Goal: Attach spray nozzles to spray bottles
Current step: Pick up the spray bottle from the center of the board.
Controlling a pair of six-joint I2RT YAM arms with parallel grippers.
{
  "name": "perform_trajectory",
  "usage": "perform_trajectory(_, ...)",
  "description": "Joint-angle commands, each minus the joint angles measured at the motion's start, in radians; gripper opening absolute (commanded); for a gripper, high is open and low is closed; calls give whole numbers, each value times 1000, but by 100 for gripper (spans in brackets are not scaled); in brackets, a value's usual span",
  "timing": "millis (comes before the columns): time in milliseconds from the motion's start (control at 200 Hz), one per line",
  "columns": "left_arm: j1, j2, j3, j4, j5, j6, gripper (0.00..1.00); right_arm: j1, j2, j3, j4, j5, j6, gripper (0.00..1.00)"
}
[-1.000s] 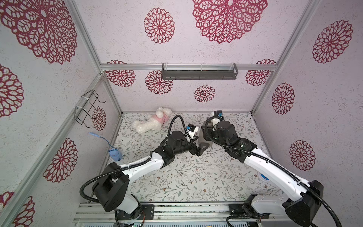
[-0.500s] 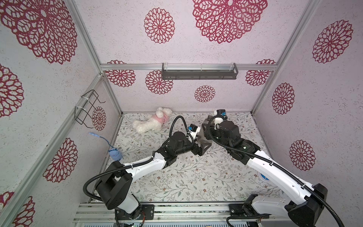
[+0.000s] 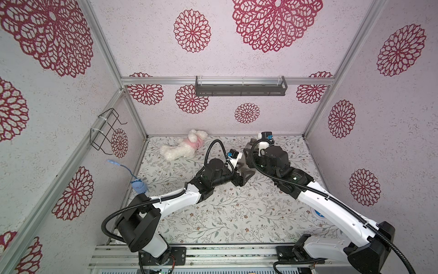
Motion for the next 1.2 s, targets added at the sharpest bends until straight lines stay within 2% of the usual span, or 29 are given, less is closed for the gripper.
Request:
perform_trajectory(0,-7,-12,-13,94,-14,18,69,18,1,16,32,-32,43,55)
perform_trajectory(120,-7,-41,-32,96,-33,36,73,18,-5,15,31,-33,49,60)
perform_trajectory(285,-7,-59,-34,62,-54,61,69,17,-13,23,21,-24,48,68)
perform_trajectory(375,-7,-73,-60,63,-105,77,66,18,-25,44,2,-18,39,72)
perform_trajectory(480,-7,-90,-95,91,-204,112,67,17,-42,78,-39,-18,35,77)
perform_trajectory(585,-4,-104,-98,75,-280,154,66,18,-73,89,-65,-21,34,79)
perform_trajectory(716,18,-122,-98,44,-313,172,67,17,-118,97,-104,-12,35,79)
perform_trajectory(836,43,-151,-132,61,-323,181,67,7,-138,108,-191,70,43,76)
perform_trajectory(936,45,-179,-173,95,-330,228,67,-106,-72,118,-307,-17,69,72)
perform_trajectory(966,45,-188,-184,102,-325,242,67,-171,-35,112,-342,-117,87,67)
perform_trajectory(1016,45,-200,-201,115,-317,249,67,-250,9,86,-352,-203,110,60)
perform_trajectory(1116,41,-229,-242,148,-309,262,67,-336,125,44,-330,-217,104,58)
perform_trajectory(1196,40,-243,-274,169,-308,273,67,-389,261,76,-345,-280,95,58)
